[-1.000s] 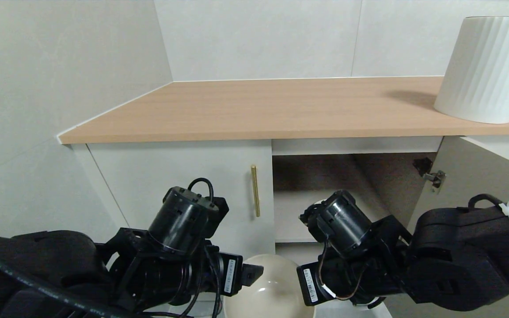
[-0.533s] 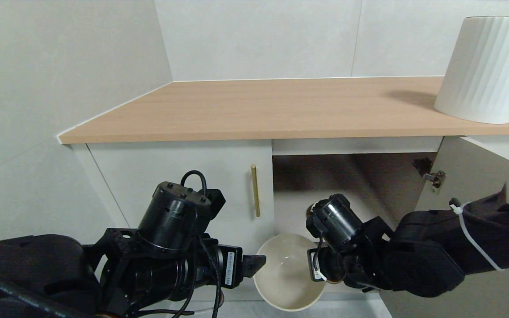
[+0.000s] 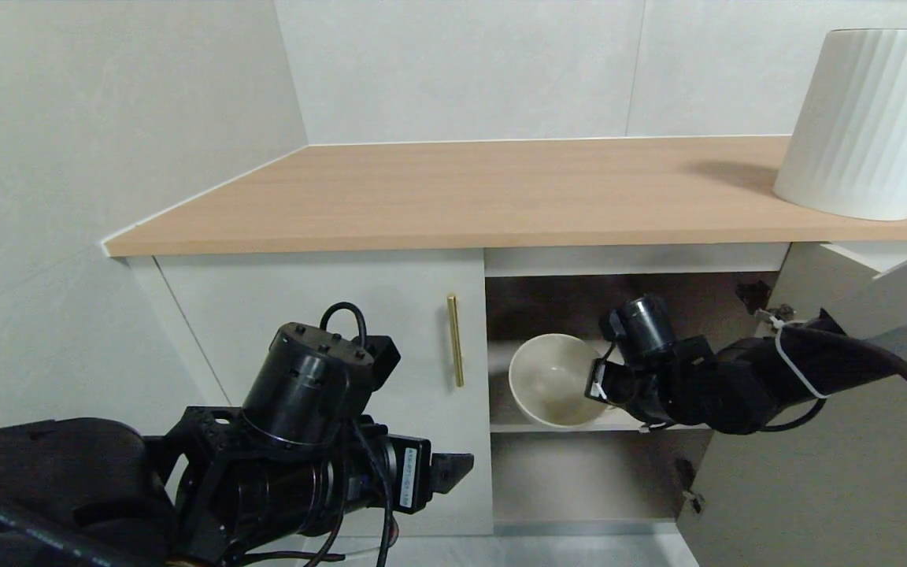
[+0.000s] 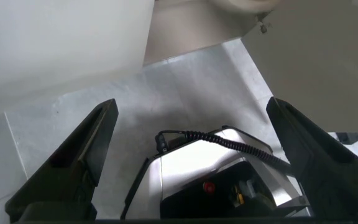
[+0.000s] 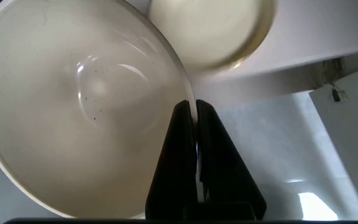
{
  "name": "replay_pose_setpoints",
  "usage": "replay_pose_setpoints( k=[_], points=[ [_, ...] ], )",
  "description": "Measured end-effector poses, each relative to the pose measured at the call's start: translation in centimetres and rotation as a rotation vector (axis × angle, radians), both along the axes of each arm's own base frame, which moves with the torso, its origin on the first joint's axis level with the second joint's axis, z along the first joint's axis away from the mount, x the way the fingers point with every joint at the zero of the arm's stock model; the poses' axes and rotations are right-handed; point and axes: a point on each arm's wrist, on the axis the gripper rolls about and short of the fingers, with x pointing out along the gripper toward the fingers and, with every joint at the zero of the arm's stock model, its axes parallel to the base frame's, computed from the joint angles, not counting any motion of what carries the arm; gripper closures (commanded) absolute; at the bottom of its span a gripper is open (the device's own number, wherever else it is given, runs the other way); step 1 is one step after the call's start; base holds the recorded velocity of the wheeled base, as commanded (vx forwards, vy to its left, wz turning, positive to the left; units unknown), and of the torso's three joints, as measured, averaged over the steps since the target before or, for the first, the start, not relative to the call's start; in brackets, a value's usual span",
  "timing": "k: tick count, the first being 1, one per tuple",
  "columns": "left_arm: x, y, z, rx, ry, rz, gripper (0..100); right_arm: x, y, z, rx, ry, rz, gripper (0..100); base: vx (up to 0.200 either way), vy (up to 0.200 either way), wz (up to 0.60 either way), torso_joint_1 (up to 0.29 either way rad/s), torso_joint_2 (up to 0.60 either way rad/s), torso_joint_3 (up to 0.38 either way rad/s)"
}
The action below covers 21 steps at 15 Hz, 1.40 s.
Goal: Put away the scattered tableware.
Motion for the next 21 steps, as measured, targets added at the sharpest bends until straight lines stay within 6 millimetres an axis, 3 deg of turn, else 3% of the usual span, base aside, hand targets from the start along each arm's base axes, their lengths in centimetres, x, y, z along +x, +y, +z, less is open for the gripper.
replay_pose_setpoints(
  k=[4, 10, 21],
  points=[
    [0.0, 0.0, 0.0, 0.0, 0.0, 0.0, 0, 3.0, -1.7, -0.8, 0.039, -0.013, -0.101, 100, 0.0, 0.0, 0.0, 0.0, 0.0, 0.0],
    [0.0, 0.0, -0.1, 0.002, 0.002, 0.0, 0, 6.0, -3.5, -2.5, 0.034, -0.02, -0.2, 100, 0.0, 0.0, 0.0, 0.0, 0.0, 0.0],
    [0.0, 0.0, -0.1, 0.003, 0.003, 0.0, 0, 8.1, -4.4, -5.1, -0.001, -0.004, -0.263, 100, 0.0, 0.0, 0.0, 0.0, 0.0, 0.0]
  ],
)
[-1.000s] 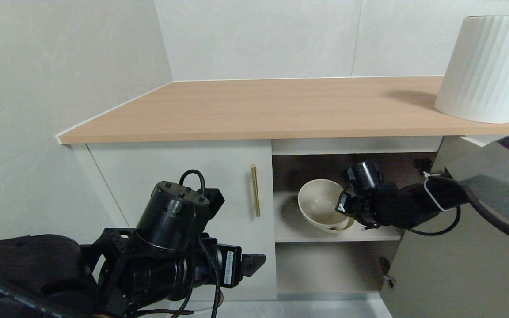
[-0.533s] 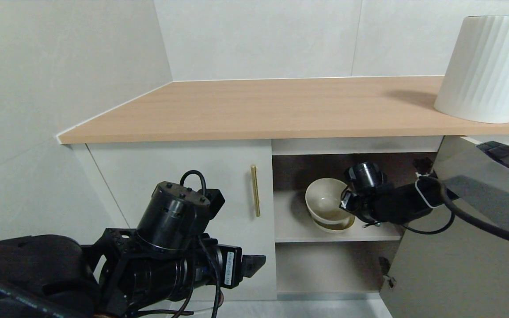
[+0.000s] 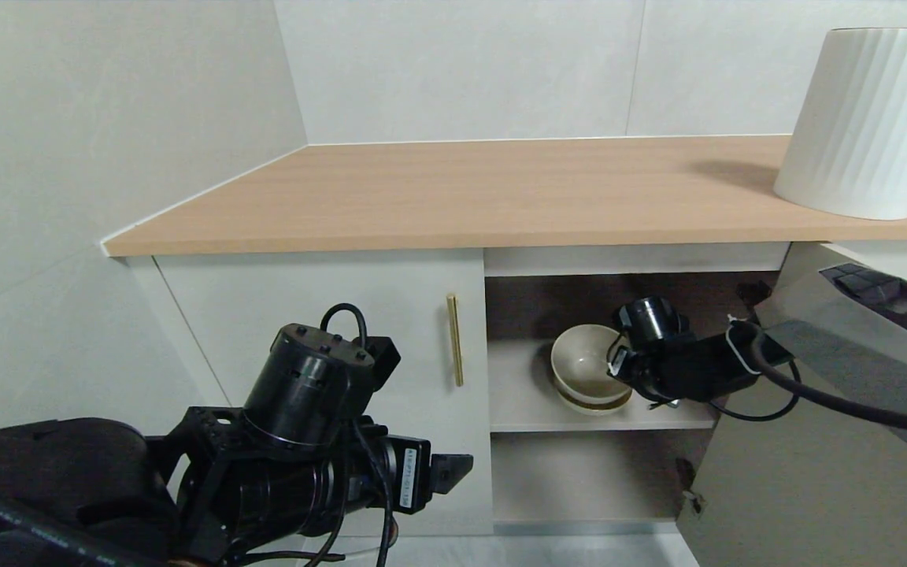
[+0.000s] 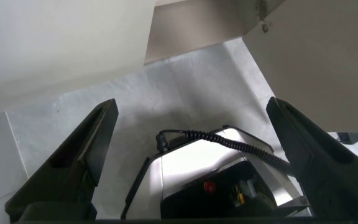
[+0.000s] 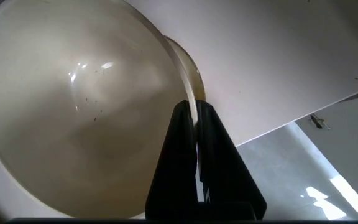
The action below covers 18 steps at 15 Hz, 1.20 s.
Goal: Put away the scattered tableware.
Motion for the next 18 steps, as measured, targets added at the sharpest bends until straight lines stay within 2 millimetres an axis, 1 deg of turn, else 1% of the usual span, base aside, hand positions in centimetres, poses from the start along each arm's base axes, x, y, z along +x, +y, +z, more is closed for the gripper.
replay_pose_setpoints(
  k=[1, 2, 9, 11, 13, 14, 15, 18],
  points=[
    [0.0, 0.0, 0.0, 0.0, 0.0, 0.0, 0, 0.0, 0.0, -0.1, -0.001, 0.002, 0.0, 100, 0.0, 0.0, 0.0, 0.0, 0.0, 0.0],
    [0.0, 0.0, 0.0, 0.0, 0.0, 0.0, 0, 0.0, 0.0, -0.2, -0.002, 0.004, 0.0, 0, 0.0, 0.0, 0.0, 0.0, 0.0, 0.0],
    [0.0, 0.0, 0.1, -0.002, -0.003, 0.001, 0, -0.4, 0.4, -0.3, -0.005, 0.015, 0.015, 0, 0.0, 0.0, 0.0, 0.0, 0.0, 0.0],
    [0.1, 0.2, 0.3, -0.007, -0.01, 0.01, 0, -1.0, 0.5, 0.1, -0.007, 0.031, 0.027, 0, 0.0, 0.0, 0.0, 0.0, 0.0, 0.0],
    [0.1, 0.7, 0.7, -0.016, -0.022, 0.021, 0, -2.5, 0.8, 1.1, -0.006, 0.07, 0.059, 0, 0.0, 0.0, 0.0, 0.0, 0.0, 0.0],
    [-0.1, 1.0, 1.1, -0.022, -0.032, 0.027, 0, -3.5, 1.0, 1.7, -0.003, 0.091, 0.082, 0, 0.0, 0.0, 0.0, 0.0, 0.0, 0.0],
    [-0.3, 1.6, 1.8, -0.034, -0.053, 0.035, 0, -4.8, 1.1, 3.0, 0.007, 0.104, 0.111, 0, 0.0, 0.0, 0.0, 0.0, 0.0, 0.0],
    [-1.2, 3.8, 3.4, -0.055, -0.098, 0.072, 0, -9.6, 0.8, 8.3, 0.039, 0.103, 0.23, 0, 0.0, 0.0, 0.0, 0.0, 0.0, 0.0]
  ],
)
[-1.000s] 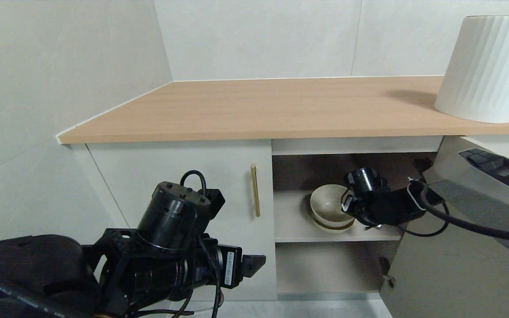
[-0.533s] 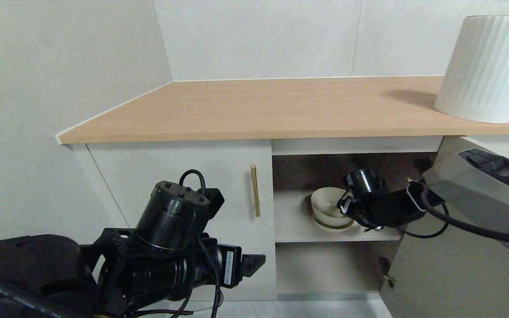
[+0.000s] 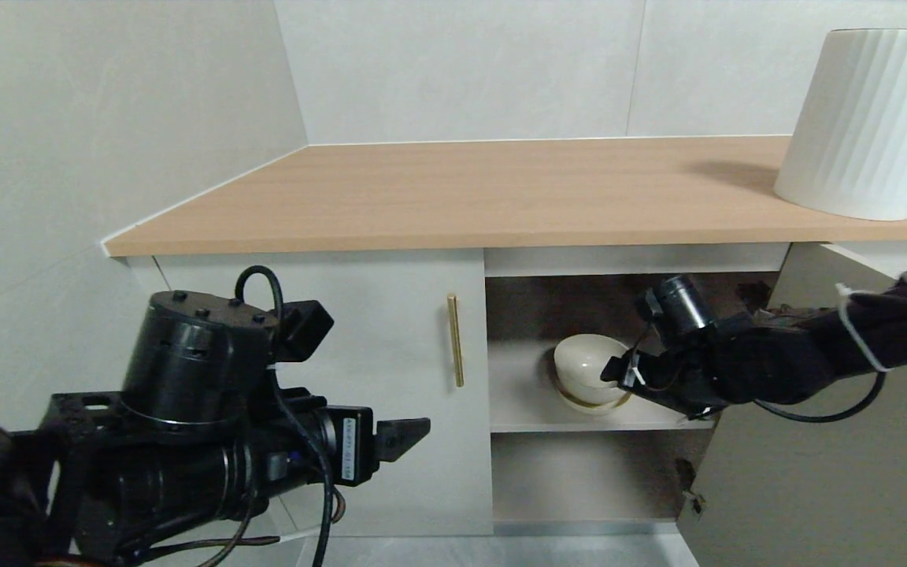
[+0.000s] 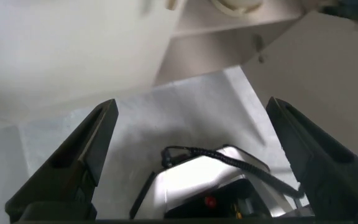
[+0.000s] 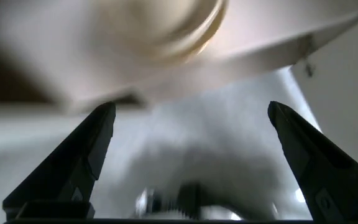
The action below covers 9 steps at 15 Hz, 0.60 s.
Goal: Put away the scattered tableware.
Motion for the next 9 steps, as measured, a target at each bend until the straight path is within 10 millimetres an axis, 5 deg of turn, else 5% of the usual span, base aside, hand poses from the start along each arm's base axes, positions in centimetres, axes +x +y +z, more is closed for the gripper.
replay_pose_setpoints(
  k=[5, 9],
  points=[
    [-2.0, 3.7, 1.5, -0.01, -0.07, 0.068, 0, -10.4, -2.0, 8.4, 0.072, 0.006, 0.232, 0, 0.0, 0.0, 0.0, 0.0, 0.0, 0.0],
    [-2.9, 4.7, 2.0, -0.022, -0.104, 0.085, 0, -16.3, -4.0, 9.1, 0.038, 0.015, 0.354, 0, 0.0, 0.0, 0.0, 0.0, 0.0, 0.0]
  ],
)
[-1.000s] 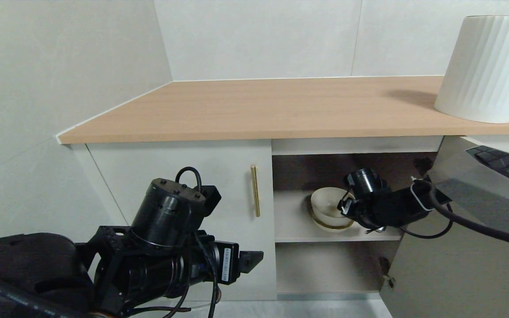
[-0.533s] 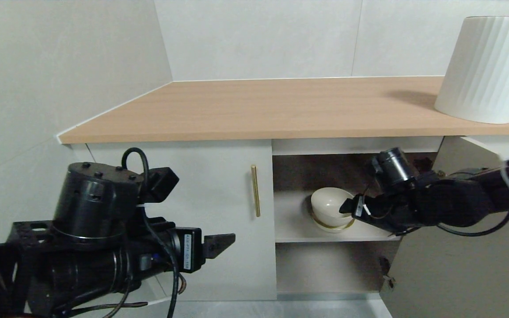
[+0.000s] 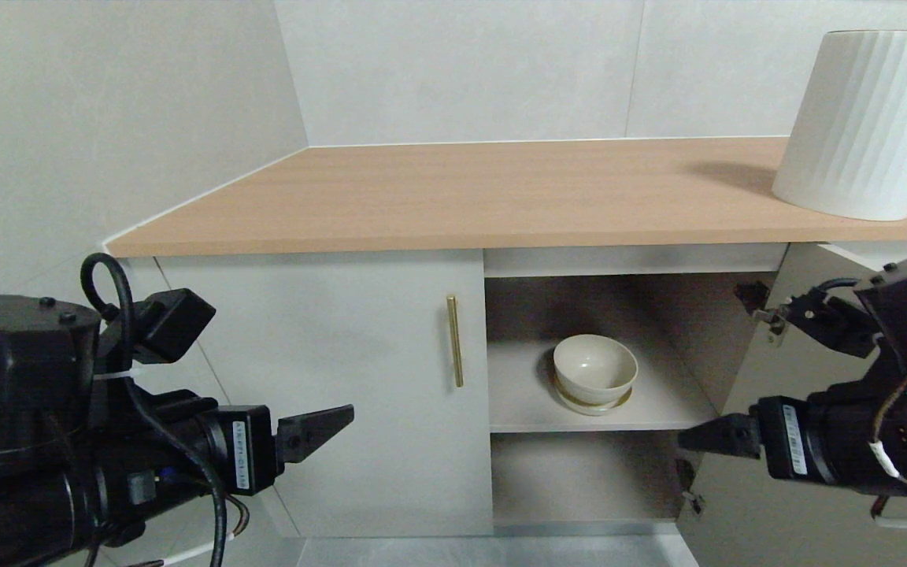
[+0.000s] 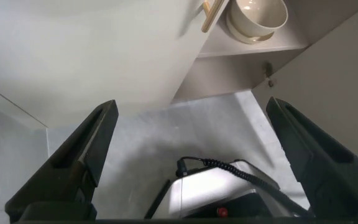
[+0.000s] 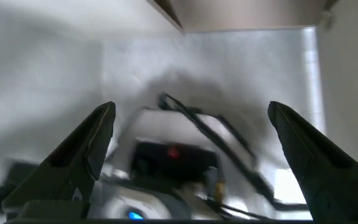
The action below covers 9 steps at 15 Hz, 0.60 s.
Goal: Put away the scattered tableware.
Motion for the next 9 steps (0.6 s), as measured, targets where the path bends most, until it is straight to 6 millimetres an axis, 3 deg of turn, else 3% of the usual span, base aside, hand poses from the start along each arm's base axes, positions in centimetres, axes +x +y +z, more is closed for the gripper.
replay_pose_setpoints(
  k=[3, 9],
  points=[
    [-0.1, 0.0, 0.0, 0.004, -0.005, -0.008, 0, -1.4, -0.8, 0.1, -0.017, -0.03, 0.02, 0, 0.0, 0.0, 0.0, 0.0, 0.0, 0.0],
    [0.2, -0.2, -0.4, 0.013, 0.013, -0.008, 0, -2.6, -1.2, 0.2, -0.018, -0.049, 0.035, 0, -0.2, 0.0, 0.0, 0.0, 0.0, 0.002]
  ],
)
